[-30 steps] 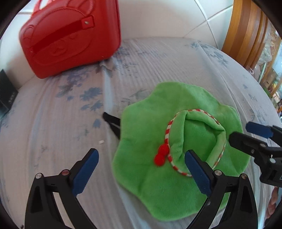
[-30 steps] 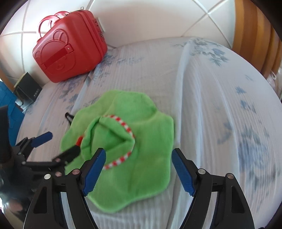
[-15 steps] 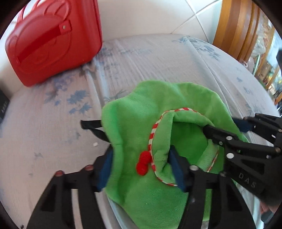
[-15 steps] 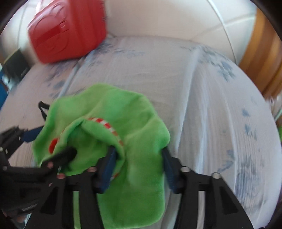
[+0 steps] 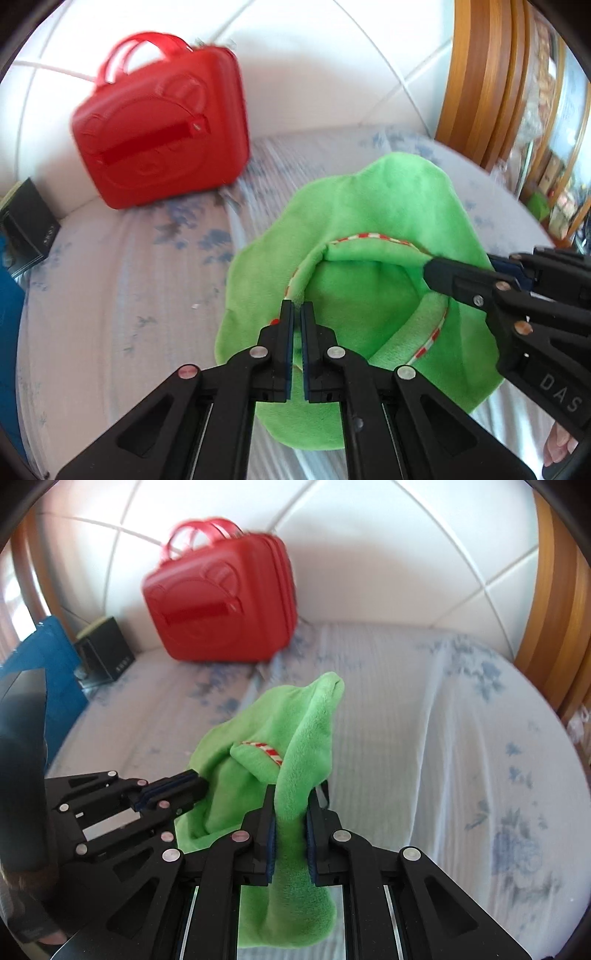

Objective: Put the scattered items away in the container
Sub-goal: 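Lift the green plush hat with both grippers and carry it over the crate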

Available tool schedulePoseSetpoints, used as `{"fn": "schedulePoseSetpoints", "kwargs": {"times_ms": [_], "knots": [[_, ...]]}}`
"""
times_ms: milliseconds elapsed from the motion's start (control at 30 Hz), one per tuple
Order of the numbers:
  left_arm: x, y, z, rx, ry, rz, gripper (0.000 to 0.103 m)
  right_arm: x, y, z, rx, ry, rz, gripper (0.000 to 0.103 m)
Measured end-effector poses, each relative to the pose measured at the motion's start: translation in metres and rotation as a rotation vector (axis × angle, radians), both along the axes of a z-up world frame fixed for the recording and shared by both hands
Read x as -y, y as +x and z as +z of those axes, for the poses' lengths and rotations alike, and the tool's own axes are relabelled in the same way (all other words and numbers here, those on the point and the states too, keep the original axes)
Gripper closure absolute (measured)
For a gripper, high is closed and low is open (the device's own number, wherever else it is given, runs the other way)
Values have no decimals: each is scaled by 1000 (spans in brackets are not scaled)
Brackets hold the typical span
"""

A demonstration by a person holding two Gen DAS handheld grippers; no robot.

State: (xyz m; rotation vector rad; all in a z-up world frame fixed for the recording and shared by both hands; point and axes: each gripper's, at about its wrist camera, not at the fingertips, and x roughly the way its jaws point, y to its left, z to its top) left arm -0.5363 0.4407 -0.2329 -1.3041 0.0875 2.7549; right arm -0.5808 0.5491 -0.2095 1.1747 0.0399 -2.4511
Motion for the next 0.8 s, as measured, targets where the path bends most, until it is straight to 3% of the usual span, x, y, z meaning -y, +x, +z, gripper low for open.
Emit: {"fn": "schedulePoseSetpoints", "kwargs": {"times_ms": [400, 800], "knots": [[39, 90, 106, -197, 2, 111, 99, 28, 78, 99, -170, -50, 99, 91], [132, 202, 180, -343, -42, 275, 99, 121, 165, 176, -308, -83, 264, 91]]}}
